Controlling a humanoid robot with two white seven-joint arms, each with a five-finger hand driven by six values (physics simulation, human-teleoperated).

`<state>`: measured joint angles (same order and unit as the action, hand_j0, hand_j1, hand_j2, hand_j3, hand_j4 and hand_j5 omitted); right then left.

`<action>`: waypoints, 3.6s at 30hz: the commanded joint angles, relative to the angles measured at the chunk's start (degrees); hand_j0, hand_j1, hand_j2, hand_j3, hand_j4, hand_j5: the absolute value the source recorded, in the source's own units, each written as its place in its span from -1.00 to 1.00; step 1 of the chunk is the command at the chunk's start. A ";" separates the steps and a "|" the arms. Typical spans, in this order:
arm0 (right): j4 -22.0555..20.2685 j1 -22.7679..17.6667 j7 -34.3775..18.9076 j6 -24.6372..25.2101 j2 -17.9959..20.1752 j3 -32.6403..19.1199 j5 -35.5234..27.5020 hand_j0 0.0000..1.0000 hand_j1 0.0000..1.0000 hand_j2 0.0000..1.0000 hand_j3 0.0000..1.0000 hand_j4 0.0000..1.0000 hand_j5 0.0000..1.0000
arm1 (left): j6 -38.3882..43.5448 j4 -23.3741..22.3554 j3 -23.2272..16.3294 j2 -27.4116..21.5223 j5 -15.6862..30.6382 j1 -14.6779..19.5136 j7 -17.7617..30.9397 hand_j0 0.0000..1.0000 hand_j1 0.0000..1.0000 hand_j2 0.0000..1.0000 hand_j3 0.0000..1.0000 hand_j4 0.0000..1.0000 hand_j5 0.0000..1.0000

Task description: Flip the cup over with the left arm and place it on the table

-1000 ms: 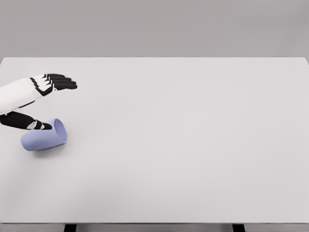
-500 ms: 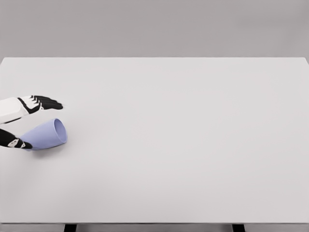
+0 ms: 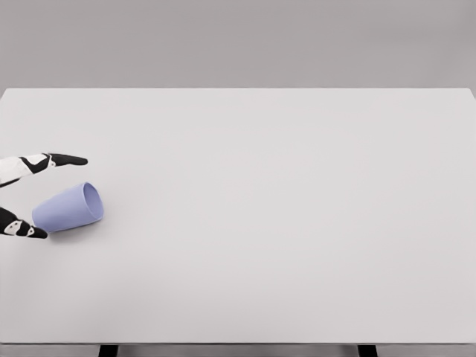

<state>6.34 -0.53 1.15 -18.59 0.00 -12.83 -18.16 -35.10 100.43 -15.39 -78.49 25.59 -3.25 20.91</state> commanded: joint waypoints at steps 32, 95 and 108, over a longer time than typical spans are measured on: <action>-0.01 0.00 -0.01 -0.04 0.00 0.00 -0.03 1.00 1.00 1.00 1.00 1.00 1.00 | 14.10 -0.50 0.19 8.71 1.65 -0.62 -0.17 1.00 1.00 1.00 1.00 1.00 1.00; -0.01 0.00 -0.01 0.04 0.00 0.00 -0.03 1.00 1.00 1.00 1.00 1.00 1.00 | 20.08 -5.16 -0.16 17.85 -14.78 2.02 -2.28 1.00 1.00 1.00 1.00 1.00 1.00; -0.01 0.00 -0.01 -0.04 0.00 0.00 -0.03 1.00 1.00 1.00 1.00 1.00 1.00 | 20.16 -6.21 -0.16 20.57 -18.04 2.55 -2.19 1.00 1.00 1.00 1.00 1.00 1.00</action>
<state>6.34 -0.53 1.15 -18.62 0.00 -12.83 -18.16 -14.98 94.35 -15.56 -58.13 7.58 -0.70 18.73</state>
